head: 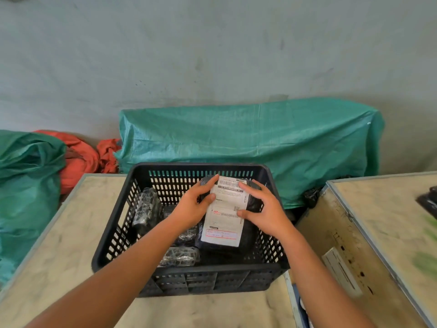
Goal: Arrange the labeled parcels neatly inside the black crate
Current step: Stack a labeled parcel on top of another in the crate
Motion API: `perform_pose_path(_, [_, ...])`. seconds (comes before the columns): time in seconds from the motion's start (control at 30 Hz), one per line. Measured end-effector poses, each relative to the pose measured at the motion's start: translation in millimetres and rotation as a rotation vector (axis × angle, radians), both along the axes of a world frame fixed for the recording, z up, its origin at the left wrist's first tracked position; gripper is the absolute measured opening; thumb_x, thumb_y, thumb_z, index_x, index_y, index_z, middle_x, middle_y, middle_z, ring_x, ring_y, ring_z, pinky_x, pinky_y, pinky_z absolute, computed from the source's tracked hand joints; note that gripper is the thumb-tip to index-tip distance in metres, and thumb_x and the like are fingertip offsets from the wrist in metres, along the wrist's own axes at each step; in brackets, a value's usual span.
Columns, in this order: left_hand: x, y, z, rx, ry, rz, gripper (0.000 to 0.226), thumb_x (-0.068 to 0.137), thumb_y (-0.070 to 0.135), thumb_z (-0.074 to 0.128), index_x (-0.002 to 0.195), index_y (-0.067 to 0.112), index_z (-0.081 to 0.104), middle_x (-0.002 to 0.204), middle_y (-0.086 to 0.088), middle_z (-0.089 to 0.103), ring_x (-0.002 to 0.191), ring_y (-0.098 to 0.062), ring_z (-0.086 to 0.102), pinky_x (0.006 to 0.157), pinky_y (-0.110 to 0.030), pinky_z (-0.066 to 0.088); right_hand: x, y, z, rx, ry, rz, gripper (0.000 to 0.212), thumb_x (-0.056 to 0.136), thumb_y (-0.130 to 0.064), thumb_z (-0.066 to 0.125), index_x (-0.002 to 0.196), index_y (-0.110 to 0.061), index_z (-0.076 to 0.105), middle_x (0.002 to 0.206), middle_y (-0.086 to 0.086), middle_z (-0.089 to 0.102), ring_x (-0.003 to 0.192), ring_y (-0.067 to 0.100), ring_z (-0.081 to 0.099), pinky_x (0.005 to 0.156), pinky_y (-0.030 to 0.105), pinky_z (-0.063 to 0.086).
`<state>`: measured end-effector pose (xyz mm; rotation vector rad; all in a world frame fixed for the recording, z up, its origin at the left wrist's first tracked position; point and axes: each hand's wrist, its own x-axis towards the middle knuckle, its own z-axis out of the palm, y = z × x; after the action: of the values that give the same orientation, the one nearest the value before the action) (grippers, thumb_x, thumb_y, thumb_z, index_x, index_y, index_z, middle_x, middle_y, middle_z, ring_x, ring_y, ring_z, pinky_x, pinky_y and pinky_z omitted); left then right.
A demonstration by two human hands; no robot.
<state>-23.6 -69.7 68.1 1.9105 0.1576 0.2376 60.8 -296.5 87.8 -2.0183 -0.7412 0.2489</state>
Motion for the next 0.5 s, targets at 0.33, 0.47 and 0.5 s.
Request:
perform_pose_path(0.33, [47.4, 3.5, -49.6, 0.069, 0.169, 0.047, 0.089, 0.092, 0.012, 0.072, 0.155, 0.052, 0.024, 0.157, 0.013, 0.038, 0.136, -0.015, 0.047, 0.102, -0.038, 0.053, 63.8, 34.8, -44.1, -0.136, 0.113, 0.016, 0.079, 0.078, -0.005, 0.087, 0.144, -0.036, 0.056, 0.157, 0.008, 0.038, 0.149, 0.027, 0.034, 0.122, 0.043, 0.029])
perform_pose_path(0.47, [67.8, 4.8, -69.8, 0.107, 0.214, 0.137, 0.083, 0.094, 0.019, 0.07, 0.156, 0.05, 0.024, 0.159, 0.004, 0.038, 0.132, -0.02, 0.051, 0.092, -0.028, 0.055, 86.2, 51.1, -65.9, -0.169, 0.164, -0.018, 0.077, 0.085, -0.003, 0.081, 0.149, -0.033, 0.051, 0.154, 0.012, 0.041, 0.145, 0.03, 0.039, 0.121, 0.042, 0.032])
perform_pose_path(0.5, [72.7, 3.9, -74.6, 0.139, 0.258, 0.145, 0.083, 0.095, 0.023, 0.069, 0.157, 0.048, 0.02, 0.163, -0.001, 0.031, 0.134, -0.023, 0.05, 0.093, -0.029, 0.053, 91.6, 54.6, -72.3, -0.196, 0.185, -0.024, 0.076, 0.087, -0.003, 0.078, 0.151, -0.031, 0.048, 0.154, 0.014, 0.041, 0.145, 0.032, 0.039, 0.12, 0.044, 0.033])
